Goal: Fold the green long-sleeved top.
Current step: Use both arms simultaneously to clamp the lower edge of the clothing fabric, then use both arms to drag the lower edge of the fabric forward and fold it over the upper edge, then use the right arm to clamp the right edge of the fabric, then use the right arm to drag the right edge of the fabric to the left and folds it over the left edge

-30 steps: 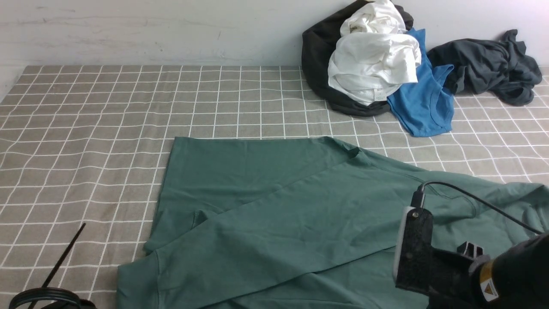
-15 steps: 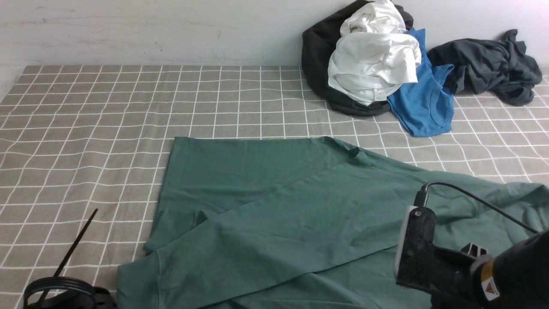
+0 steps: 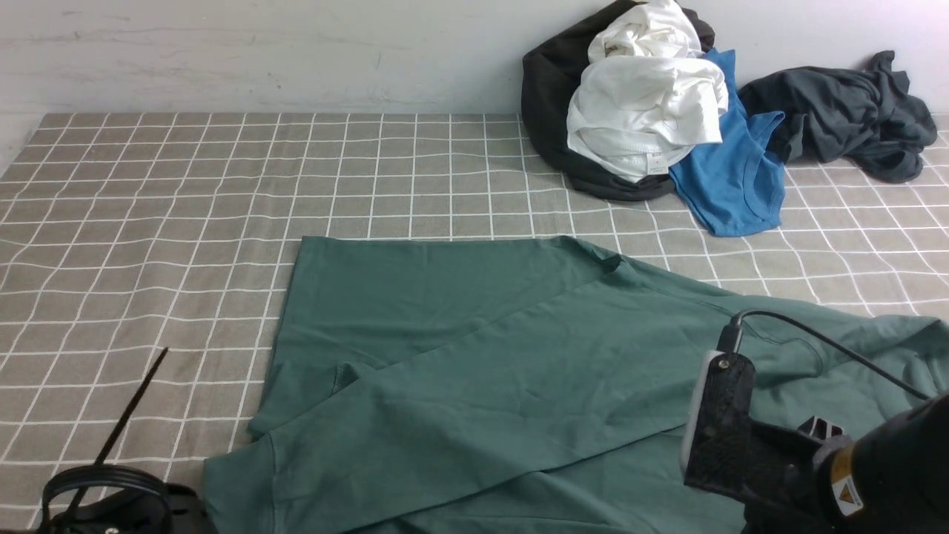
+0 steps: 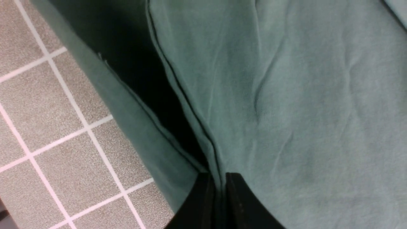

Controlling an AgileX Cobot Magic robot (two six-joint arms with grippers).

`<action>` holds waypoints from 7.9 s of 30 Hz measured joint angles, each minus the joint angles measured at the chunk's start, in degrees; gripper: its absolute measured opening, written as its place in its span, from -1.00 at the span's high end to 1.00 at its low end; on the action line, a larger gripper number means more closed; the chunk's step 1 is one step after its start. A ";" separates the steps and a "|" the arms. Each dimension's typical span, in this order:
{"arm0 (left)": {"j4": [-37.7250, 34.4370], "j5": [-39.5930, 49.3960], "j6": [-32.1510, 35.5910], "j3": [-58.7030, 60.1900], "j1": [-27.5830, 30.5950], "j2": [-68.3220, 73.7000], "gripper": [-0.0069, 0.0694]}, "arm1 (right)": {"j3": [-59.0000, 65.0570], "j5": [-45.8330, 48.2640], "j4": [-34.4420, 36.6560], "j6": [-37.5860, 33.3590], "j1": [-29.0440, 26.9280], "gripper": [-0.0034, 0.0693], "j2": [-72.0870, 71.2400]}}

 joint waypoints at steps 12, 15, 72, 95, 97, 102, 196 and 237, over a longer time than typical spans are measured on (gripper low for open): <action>-0.91 11.46 4.86 -8.65 11.03 0.04 0.81 | 0.00 3.23 -0.10 2.65 0.00 -0.19 -0.14; -1.81 11.52 5.58 -8.65 11.98 0.11 0.81 | 0.00 7.60 -3.24 3.03 0.00 -0.69 -1.74; 3.94 15.27 14.62 -50.58 34.19 17.10 0.78 | -36.07 13.05 3.65 -13.69 -31.82 0.87 25.55; 2.85 12.13 10.54 -79.41 41.09 47.00 0.64 | -63.69 9.15 0.24 -2.94 -32.03 -0.02 49.70; 2.03 14.73 9.41 -79.58 41.09 46.95 0.55 | -65.05 10.29 -0.62 -1.32 -32.03 -0.15 49.70; -1.56 19.29 11.16 -79.70 41.14 47.94 0.22 | -67.43 14.04 -0.40 -0.42 -32.03 -0.29 49.70; -17.43 26.14 15.68 -91.77 44.41 51.96 0.84 | -50.74 14.63 0.33 21.91 -43.63 -0.31 37.21; -15.69 26.24 15.73 -91.77 44.30 45.15 0.84 | -37.31 6.00 -14.25 26.29 -53.82 0.69 27.26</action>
